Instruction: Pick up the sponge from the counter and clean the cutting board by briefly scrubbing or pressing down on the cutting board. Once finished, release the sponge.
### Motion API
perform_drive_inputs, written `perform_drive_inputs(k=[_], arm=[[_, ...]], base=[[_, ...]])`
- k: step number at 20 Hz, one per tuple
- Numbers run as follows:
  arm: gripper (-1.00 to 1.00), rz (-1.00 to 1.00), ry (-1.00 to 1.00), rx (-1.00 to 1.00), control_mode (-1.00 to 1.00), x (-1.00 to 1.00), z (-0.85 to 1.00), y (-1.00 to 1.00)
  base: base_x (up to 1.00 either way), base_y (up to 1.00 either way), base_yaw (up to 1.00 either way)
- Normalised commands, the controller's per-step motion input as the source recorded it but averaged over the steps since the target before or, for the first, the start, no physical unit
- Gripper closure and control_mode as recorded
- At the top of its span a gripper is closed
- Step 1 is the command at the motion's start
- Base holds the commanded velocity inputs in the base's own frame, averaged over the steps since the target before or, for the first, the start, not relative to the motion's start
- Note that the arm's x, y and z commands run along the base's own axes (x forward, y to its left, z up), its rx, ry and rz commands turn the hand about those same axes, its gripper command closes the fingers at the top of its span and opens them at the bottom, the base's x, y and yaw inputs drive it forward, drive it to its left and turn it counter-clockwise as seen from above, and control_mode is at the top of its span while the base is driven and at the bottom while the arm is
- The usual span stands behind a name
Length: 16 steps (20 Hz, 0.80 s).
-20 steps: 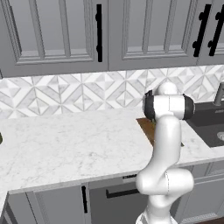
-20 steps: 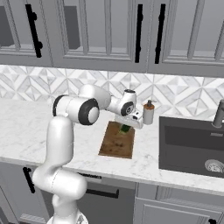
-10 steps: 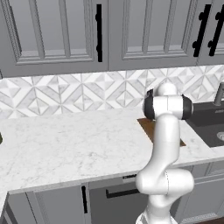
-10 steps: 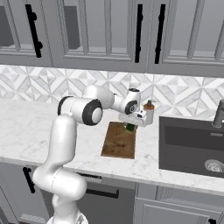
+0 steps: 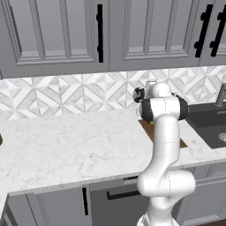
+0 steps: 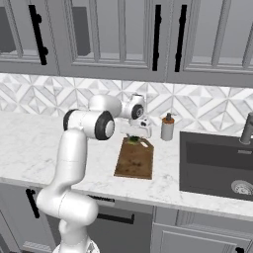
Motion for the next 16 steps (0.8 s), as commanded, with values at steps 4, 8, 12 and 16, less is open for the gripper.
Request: perform_drive_inputs(k=[4, 8, 12, 16], arm=[[1.0, 0.08, 0.05, 0.05, -1.0, -0.61, -0.4, 0.88], [1.0, 0.11, -0.01, 0.0, -1.0, -0.87, -0.38, 0.28], [1.0, 0.09, -0.23, -0.05, -1.0, -1.0, -0.17, 0.0], [1.0, 0.04, -0.31, -0.05, -1.0, -1.0, -0.04, 0.0]], base=[[0.0, 0.0, 0.0], [0.0, 0.0, 0.0], [0.0, 0.0, 0.0], [0.0, 0.0, 0.0]])
